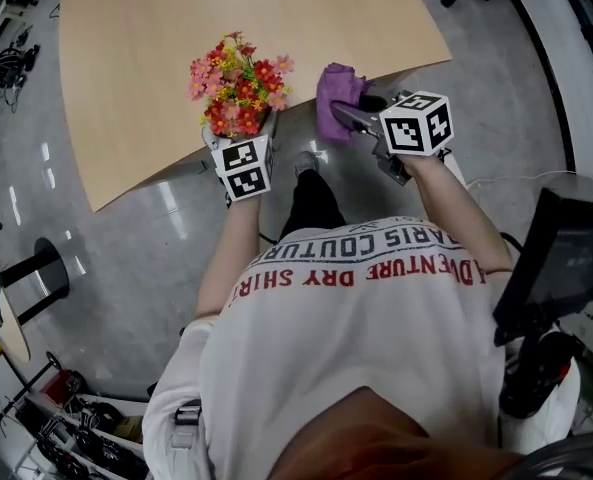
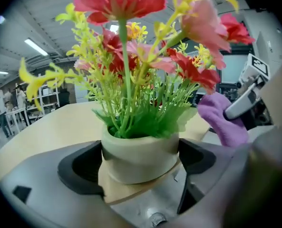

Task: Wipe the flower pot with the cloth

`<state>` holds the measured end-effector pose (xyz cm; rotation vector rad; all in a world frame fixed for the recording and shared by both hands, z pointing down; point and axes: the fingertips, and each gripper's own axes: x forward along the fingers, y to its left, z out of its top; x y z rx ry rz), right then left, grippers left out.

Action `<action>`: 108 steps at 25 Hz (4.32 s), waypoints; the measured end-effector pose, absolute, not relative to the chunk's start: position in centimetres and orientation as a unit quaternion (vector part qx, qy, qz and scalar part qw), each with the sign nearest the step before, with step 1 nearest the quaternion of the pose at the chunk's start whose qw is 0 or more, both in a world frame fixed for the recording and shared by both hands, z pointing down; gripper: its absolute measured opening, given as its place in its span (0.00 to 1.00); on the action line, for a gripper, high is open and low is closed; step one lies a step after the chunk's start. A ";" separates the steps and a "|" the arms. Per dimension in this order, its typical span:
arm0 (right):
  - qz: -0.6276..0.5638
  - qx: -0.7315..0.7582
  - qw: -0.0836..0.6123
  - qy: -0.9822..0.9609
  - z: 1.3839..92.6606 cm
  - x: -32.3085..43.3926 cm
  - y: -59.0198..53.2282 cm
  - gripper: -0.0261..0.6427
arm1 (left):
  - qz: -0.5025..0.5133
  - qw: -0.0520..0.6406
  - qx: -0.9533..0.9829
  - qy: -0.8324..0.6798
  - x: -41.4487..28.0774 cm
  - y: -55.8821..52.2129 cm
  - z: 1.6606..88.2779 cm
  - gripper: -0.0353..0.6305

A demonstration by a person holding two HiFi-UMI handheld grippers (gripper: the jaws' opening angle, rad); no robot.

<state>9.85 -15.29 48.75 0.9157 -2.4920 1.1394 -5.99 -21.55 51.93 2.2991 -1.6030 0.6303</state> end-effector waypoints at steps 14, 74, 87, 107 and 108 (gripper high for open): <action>0.401 0.250 0.113 -0.874 47.4 3.2 -19.1 0.12 | 0.251 0.111 0.868 -0.414 -4.7 -20.8 50.7 0.82; 0.153 0.180 0.114 -0.965 28.7 0.2 48.2 0.12 | 0.080 0.116 0.930 -0.340 -5.4 46.2 25.9 0.06; 0.133 0.192 0.126 -0.964 23.2 -1.8 65.2 0.12 | 0.075 0.082 0.932 -0.344 -7.8 64.0 20.0 0.06; 0.142 0.202 0.116 -0.962 24.2 -0.4 66.1 0.12 | 0.083 0.098 0.935 -0.331 -5.9 64.1 21.9 0.06; 0.141 0.202 0.117 -0.962 24.2 -0.4 66.1 0.12 | 0.083 0.099 0.935 -0.331 -5.9 64.1 21.9 0.06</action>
